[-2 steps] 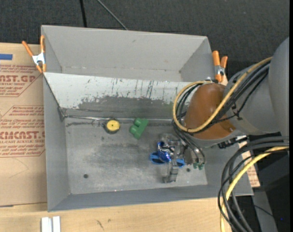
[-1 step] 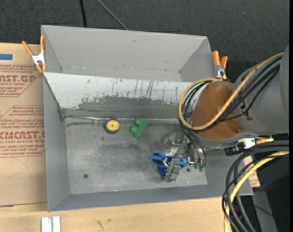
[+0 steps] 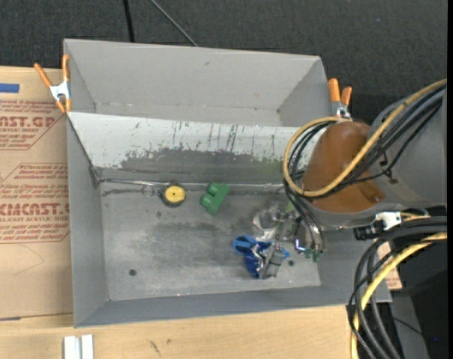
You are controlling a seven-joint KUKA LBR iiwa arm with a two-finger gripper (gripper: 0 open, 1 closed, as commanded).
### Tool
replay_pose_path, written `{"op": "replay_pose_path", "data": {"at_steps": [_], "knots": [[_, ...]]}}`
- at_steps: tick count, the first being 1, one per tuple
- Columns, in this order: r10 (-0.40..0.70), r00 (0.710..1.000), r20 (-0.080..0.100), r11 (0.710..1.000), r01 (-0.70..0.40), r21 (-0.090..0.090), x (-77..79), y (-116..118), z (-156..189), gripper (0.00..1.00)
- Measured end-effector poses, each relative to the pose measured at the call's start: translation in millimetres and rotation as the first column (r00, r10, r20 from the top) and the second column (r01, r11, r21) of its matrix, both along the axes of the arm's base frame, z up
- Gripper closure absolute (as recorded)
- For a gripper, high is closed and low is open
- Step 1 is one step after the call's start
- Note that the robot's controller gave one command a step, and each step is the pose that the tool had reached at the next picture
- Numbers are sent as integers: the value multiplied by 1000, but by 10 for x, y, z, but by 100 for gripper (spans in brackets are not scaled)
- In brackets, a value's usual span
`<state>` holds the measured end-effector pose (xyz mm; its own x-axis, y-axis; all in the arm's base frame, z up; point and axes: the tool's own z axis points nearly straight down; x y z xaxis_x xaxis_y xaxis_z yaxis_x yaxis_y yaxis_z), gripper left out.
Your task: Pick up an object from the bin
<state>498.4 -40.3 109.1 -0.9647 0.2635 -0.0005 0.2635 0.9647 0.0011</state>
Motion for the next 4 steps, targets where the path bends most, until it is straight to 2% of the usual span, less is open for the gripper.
{"op": "replay_pose_path", "data": {"at_steps": [1,2,3,4], "knots": [[-209,978,4,978,209,1,11,31,-389,0],[-209,978,5,978,209,1,15,33,-387,0],[-210,977,25,978,210,1,66,15,-338,100],[-209,978,5,978,209,0,84,18,245,100]]}}
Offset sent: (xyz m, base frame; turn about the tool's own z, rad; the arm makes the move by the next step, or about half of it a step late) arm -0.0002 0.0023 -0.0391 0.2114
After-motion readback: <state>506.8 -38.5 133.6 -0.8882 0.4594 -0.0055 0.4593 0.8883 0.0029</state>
